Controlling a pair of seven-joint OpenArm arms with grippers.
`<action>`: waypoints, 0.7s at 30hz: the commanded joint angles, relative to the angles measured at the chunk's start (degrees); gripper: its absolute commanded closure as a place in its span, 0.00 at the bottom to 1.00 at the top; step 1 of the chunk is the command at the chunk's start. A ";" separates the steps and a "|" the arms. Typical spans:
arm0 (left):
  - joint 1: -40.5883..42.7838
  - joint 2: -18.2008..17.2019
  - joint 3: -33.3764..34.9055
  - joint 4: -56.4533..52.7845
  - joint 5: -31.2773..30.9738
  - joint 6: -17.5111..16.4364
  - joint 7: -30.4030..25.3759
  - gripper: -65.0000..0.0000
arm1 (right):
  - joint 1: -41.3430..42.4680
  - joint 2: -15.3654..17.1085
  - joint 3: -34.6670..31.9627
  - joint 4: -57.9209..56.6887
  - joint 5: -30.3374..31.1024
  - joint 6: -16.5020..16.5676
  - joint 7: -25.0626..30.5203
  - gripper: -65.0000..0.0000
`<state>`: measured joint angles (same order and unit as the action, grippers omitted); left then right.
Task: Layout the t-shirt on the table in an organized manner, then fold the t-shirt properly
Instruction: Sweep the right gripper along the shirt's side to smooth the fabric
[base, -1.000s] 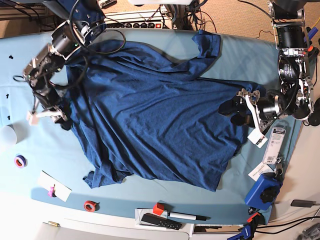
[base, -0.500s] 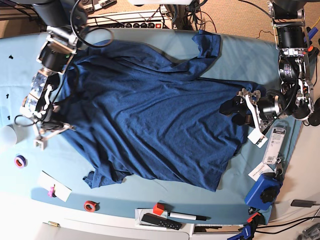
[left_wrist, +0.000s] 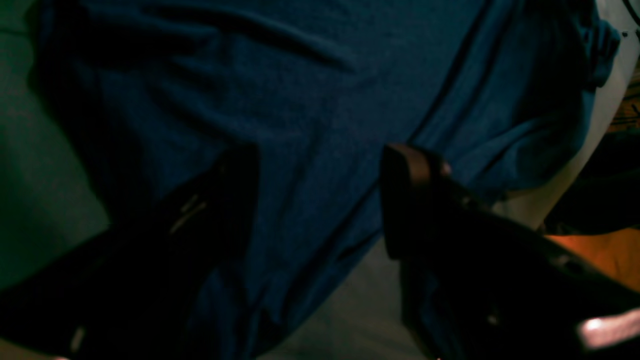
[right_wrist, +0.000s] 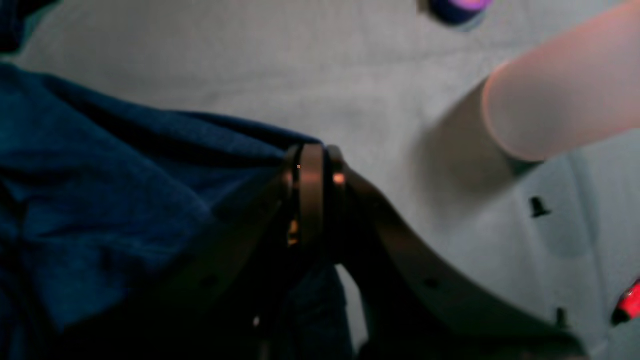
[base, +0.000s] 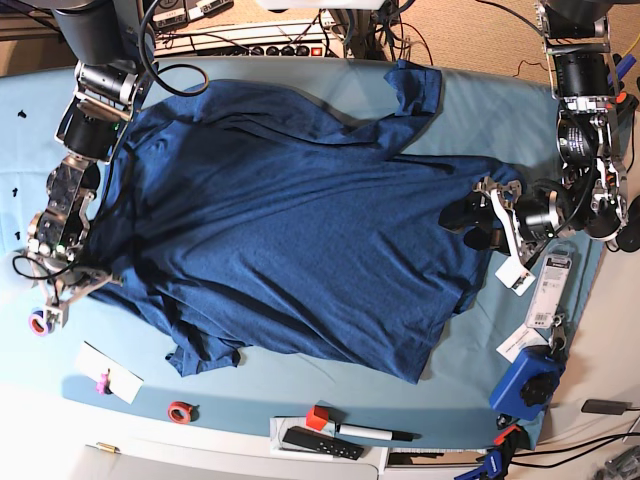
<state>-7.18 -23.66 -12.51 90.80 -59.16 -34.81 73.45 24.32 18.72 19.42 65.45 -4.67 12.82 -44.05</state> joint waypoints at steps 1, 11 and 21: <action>-1.05 -0.81 -0.37 0.85 -1.03 -0.15 -0.33 0.44 | 1.73 1.29 0.17 0.81 -1.79 -1.18 1.68 1.00; -1.09 -0.81 -0.37 0.83 -1.03 -1.20 0.98 0.44 | 1.73 1.62 0.17 0.81 -2.86 -1.07 0.24 0.50; -1.07 -0.94 -0.39 0.83 -1.07 -1.22 -2.58 0.44 | -3.19 4.44 0.17 8.09 6.62 1.44 -4.85 0.50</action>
<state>-7.16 -23.68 -12.51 90.80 -59.09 -35.86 71.90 19.57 22.17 19.44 72.53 1.87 14.50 -50.15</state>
